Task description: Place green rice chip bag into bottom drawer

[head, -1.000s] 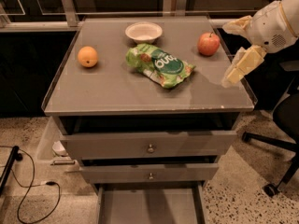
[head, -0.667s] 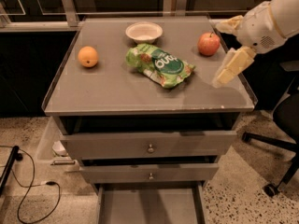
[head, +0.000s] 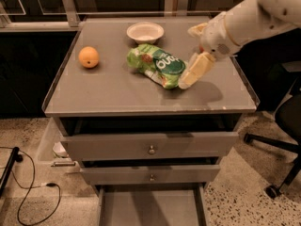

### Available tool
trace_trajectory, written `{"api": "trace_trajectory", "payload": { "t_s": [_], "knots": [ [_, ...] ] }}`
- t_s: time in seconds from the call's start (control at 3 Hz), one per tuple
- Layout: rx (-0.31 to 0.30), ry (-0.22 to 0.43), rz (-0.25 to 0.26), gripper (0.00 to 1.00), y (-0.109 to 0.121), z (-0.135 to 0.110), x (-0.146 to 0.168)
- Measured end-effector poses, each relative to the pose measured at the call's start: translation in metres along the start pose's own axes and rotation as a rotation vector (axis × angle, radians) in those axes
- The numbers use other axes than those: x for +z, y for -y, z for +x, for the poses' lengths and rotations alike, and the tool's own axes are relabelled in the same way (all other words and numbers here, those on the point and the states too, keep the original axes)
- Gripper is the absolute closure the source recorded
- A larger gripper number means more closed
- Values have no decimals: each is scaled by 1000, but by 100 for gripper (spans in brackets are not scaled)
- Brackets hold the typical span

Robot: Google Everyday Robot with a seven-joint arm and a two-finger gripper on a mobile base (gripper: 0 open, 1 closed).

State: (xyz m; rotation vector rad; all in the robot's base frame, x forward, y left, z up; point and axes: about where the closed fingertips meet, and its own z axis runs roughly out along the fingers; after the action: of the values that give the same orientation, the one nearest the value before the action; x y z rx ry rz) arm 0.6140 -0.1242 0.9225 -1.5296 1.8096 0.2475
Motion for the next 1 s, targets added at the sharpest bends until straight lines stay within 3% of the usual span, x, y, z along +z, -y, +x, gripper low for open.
{"api": "trace_trajectory", "payload": {
  "t_s": [1.0],
  "knots": [
    [120, -50, -47, 0, 12, 0, 96]
  ]
}}
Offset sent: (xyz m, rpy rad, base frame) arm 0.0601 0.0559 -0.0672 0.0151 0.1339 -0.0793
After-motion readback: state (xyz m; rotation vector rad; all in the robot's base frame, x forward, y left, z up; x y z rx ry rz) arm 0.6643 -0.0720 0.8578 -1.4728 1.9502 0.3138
